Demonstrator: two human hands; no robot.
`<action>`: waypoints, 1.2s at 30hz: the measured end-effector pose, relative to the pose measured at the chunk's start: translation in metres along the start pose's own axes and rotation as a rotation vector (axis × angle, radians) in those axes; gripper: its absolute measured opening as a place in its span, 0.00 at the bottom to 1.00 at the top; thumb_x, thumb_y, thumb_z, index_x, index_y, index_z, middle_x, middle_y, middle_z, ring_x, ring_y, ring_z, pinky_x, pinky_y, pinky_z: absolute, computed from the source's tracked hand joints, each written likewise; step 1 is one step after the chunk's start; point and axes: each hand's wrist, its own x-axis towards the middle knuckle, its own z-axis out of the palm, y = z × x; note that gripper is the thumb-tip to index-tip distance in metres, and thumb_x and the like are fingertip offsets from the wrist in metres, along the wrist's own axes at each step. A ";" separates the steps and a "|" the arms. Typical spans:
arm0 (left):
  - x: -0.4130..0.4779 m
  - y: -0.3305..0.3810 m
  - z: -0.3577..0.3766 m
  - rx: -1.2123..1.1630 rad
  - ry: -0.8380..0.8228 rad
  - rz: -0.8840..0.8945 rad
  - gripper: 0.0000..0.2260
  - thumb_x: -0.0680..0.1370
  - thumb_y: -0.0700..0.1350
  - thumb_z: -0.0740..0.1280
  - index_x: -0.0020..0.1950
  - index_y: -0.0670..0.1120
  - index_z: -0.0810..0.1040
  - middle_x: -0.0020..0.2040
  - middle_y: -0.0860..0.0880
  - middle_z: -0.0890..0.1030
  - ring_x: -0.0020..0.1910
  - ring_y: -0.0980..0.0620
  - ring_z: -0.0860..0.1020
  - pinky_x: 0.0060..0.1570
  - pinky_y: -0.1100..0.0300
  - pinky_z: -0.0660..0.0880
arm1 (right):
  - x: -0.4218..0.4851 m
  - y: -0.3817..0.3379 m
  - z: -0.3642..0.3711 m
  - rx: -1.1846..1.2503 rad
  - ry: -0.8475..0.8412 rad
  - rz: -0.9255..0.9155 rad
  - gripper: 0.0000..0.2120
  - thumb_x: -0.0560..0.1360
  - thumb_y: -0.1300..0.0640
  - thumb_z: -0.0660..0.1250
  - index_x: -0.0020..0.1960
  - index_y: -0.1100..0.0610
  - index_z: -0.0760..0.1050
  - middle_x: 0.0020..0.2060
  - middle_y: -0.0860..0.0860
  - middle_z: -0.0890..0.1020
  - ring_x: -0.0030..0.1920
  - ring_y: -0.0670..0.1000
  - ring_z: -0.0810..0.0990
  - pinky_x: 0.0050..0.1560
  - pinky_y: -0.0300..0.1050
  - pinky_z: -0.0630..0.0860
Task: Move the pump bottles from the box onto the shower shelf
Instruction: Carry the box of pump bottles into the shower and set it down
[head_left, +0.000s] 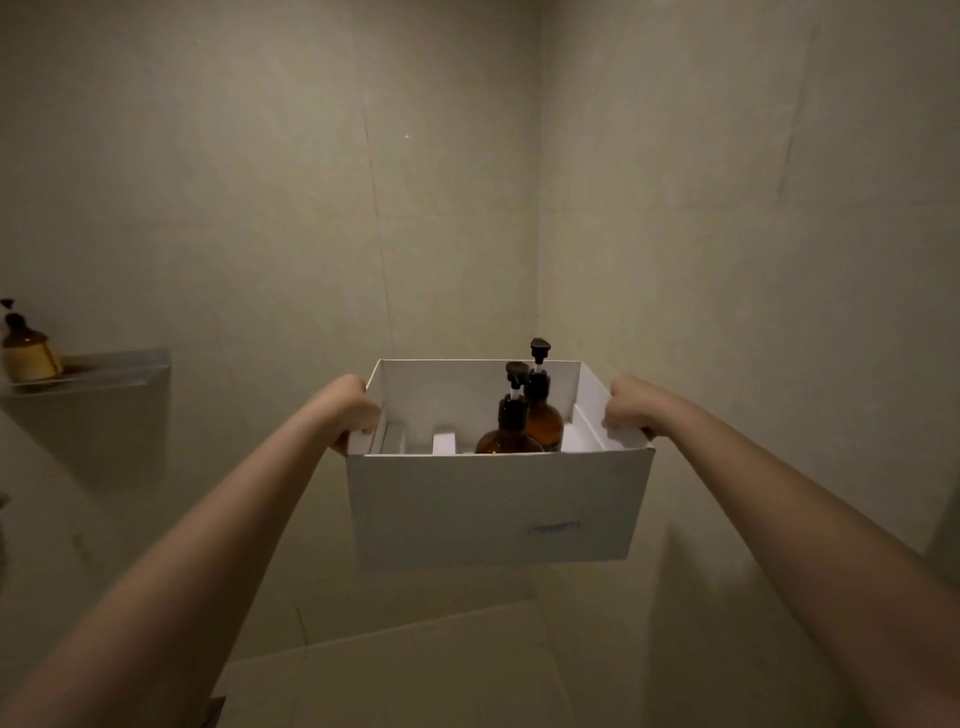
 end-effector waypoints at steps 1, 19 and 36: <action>0.013 -0.001 0.000 -0.003 -0.003 -0.005 0.09 0.69 0.28 0.58 0.46 0.35 0.73 0.39 0.37 0.75 0.39 0.38 0.77 0.29 0.52 0.75 | 0.013 -0.004 0.001 -0.011 -0.003 -0.003 0.16 0.74 0.66 0.61 0.61 0.69 0.69 0.46 0.61 0.75 0.43 0.60 0.77 0.27 0.45 0.72; 0.234 -0.020 -0.053 0.092 0.201 -0.203 0.06 0.70 0.29 0.62 0.46 0.36 0.72 0.34 0.41 0.72 0.29 0.45 0.73 0.13 0.65 0.67 | 0.289 -0.159 0.013 -0.096 -0.093 -0.285 0.13 0.74 0.67 0.62 0.57 0.71 0.73 0.43 0.62 0.76 0.38 0.59 0.77 0.25 0.41 0.70; 0.319 -0.090 -0.143 0.068 0.480 -0.522 0.13 0.69 0.30 0.64 0.53 0.35 0.75 0.46 0.37 0.76 0.43 0.39 0.76 0.36 0.54 0.75 | 0.438 -0.358 0.075 -0.144 -0.278 -0.654 0.15 0.74 0.67 0.61 0.60 0.70 0.73 0.44 0.61 0.77 0.37 0.57 0.78 0.32 0.44 0.73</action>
